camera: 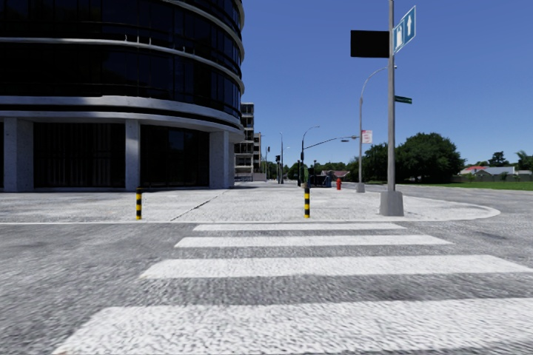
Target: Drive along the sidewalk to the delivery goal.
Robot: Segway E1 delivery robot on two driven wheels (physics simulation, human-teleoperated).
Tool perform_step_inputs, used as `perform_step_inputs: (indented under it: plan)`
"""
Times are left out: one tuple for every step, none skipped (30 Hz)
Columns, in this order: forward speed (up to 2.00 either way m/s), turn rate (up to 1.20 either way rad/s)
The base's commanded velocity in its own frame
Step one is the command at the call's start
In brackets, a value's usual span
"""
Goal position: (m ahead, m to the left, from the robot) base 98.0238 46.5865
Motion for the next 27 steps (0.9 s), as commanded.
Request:
perform_step_inputs:
  plan:
    - [2.00,0.00]
    - [2.00,0.00]
    - [2.00,0.00]
    - [2.00,0.00]
    - [2.00,0.00]
    - [2.00,0.00]
    - [2.00,0.00]
    - [2.00,0.00]
    - [2.00,0.00]
    - [2.00,0.00]
    - [2.00,0.00]
    - [2.00,0.00]
    - [2.00,0.00]
    - [2.00,0.00]
    - [2.00,0.00]
    - [2.00,0.00]
    - [2.00,0.00]
    - [2.00,0.00]
    - [2.00,0.00]
    - [2.00,0.00]
    - [2.00,0.00]
    - [2.00,0.00]
    - [2.00,0.00]
    - [2.00,0.00]
    - [2.00,0.00]
    - [2.00,0.00]
    - [2.00,0.00]
